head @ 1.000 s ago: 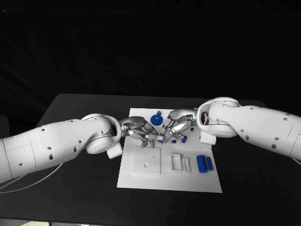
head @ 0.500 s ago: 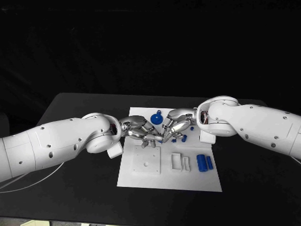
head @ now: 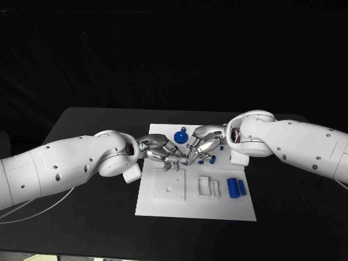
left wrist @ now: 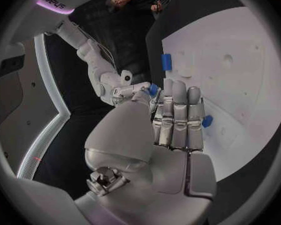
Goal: Assemble the parts on the task board
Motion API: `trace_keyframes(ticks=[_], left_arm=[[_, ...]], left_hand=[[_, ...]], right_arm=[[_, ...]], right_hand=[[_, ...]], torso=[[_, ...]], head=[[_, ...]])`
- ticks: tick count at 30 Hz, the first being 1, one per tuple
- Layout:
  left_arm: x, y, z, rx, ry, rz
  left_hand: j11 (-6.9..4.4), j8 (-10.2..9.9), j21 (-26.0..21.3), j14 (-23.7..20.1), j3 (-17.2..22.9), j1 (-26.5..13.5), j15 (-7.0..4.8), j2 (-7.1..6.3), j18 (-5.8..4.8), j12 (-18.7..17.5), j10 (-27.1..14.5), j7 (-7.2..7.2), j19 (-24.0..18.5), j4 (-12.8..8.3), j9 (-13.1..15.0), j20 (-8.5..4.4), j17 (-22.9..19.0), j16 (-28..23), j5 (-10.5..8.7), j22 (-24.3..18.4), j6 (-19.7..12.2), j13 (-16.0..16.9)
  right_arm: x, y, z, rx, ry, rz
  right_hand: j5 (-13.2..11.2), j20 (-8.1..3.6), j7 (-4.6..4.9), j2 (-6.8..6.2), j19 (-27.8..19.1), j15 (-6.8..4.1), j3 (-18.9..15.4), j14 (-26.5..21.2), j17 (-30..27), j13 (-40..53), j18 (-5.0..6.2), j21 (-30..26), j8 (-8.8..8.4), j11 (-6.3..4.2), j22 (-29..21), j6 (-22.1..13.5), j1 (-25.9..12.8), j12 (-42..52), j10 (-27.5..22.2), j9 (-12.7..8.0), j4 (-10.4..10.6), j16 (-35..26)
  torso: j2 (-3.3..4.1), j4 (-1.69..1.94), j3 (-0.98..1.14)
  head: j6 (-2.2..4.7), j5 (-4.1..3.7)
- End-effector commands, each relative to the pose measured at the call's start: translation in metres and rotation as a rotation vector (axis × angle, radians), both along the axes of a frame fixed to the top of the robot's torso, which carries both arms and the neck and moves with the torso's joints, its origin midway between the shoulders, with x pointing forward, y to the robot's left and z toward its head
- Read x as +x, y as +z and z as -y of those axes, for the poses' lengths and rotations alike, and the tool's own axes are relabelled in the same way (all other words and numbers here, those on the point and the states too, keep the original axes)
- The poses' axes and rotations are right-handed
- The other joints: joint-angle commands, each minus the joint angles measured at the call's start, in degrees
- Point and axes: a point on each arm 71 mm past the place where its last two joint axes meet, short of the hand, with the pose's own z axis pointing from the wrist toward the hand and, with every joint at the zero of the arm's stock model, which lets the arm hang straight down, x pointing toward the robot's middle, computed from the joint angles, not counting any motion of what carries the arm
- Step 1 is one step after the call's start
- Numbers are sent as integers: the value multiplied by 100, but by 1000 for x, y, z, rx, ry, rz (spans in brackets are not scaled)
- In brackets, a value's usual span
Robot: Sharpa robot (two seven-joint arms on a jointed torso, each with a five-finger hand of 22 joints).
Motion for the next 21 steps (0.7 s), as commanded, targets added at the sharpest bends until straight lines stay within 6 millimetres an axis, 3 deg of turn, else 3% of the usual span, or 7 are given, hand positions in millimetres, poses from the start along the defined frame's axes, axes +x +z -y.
trace_keyframes(ticks=[1, 3, 4, 13, 21], left_arm=[[-3, 3, 6, -85, -13, -85], [-3, 2, 5, -85, -12, -99], [-4, 2, 5, -82, -19, -106], [-4, 0, 3, -69, -33, -119], [-3, 0, 1, -67, -34, -121]], left_hand=[[-4, -9, -24, -41, 73, -232, -28, -180, 17, -42, 35, 47, -39, -5, -20, -241, 3, -22, 484, 117, 9, -6], [-7, 21, -30, -71, 102, -399, -28, -273, 14, -42, 50, 33, -73, -9, -17, -240, 10, -20, 856, 123, 41, 0], [-10, 34, -29, -82, 113, -413, -28, -281, 14, -39, 57, 26, -80, -11, -12, -241, 12, -19, 897, 125, 56, 4], [-20, 126, -23, -157, 160, -515, -28, -339, -6, -25, 93, -28, -151, -14, 34, -238, 30, -5, 1134, 128, 180, 25], [-24, 138, -14, -168, 166, -572, -29, -368, -12, -19, 107, -36, -160, -8, 40, -238, 39, 9, 1132, 129, 199, 34]], right_arm=[[0, -1, 1, -9, 1, 1], [0, -1, 0, -9, 1, 1], [0, -1, 0, -10, 1, 1], [0, -1, 1, -13, 2, -2], [1, -2, 2, -18, 1, -3]], right_hand=[[25, 1, 35, 63, -35, 3, -29, -52, 8, 8, 261, 25, 29, 9, 5, -10, 1, 25, -40, -5, -9, 24], [26, 1, 35, 63, -36, 3, -30, -52, 8, 9, 261, 25, 29, 9, 5, -10, 2, 25, -40, -5, -9, 25], [27, 2, 36, 63, -36, 4, -31, -52, 9, 9, 261, 25, 29, 9, 5, -10, 2, 25, -40, -5, -10, 25], [30, 3, 36, 67, -38, 4, -34, -54, 10, 12, 261, 27, 29, 9, 5, -10, 5, 26, -42, -4, -11, 26], [33, 4, 36, 72, -41, 5, -38, -57, 12, 16, 261, 29, 29, 10, 6, -9, 8, 28, -44, -3, -12, 28]], torso=[[2, 7, -2], [1, 10, -4], [1, 10, -4], [1, 3, -6], [3, 5, -6]], head=[[-3, -3], [-6, -5], [-6, -5], [-10, -6], [-22, -14]])
